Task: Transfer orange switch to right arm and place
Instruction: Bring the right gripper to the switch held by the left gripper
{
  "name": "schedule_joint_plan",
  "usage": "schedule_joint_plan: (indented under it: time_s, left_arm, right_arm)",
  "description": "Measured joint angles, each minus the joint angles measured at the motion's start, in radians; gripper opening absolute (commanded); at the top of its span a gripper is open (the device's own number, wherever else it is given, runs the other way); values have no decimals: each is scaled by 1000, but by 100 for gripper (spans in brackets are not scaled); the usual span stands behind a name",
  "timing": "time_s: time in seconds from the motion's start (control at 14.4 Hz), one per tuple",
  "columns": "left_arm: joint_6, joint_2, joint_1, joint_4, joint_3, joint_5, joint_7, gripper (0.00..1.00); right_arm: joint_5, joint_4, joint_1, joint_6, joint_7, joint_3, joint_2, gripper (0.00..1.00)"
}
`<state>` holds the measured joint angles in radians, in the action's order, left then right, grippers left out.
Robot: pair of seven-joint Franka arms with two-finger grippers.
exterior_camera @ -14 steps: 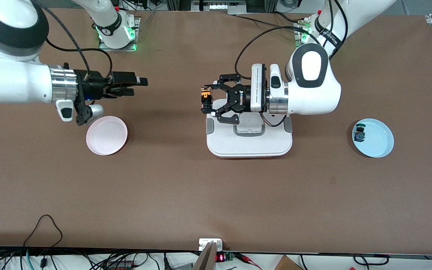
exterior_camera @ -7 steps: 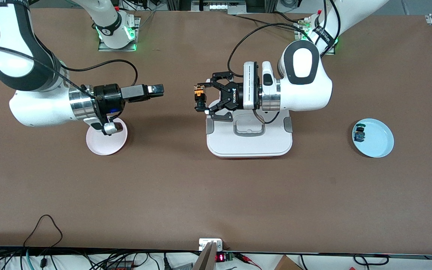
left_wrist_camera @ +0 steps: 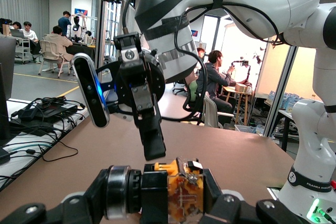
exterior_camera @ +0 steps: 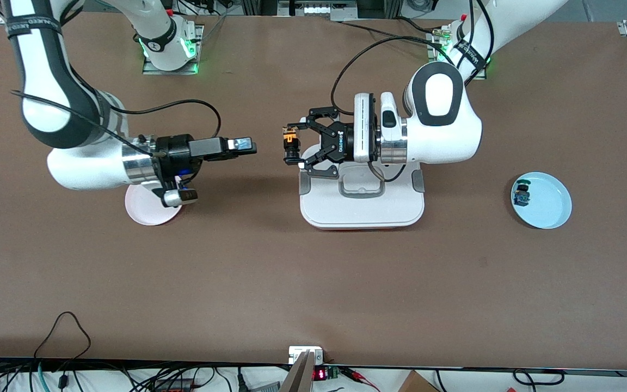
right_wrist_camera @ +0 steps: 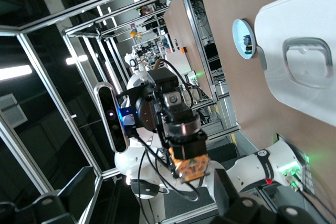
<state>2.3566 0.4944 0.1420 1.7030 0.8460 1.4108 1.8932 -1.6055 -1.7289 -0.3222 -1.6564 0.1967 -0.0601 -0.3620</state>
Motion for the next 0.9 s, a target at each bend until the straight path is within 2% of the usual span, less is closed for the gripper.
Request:
schedule_joint_plan:
  time_s: [0.28, 0.63, 0.9]
  left_arm:
    - [0, 0, 0, 0, 0, 0, 9, 19]
    - [0, 0, 5, 0, -2, 0, 20, 19]
    - [0, 0, 2, 0, -2, 0, 21, 19]
  right_arm:
    - [-40, -34, -17, -6, 177, 0, -41, 100]
    - [-148, -73, -42, -5, 227, 0, -45, 100]
    - [-167, -78, -75, -5, 232, 1, -45, 100]
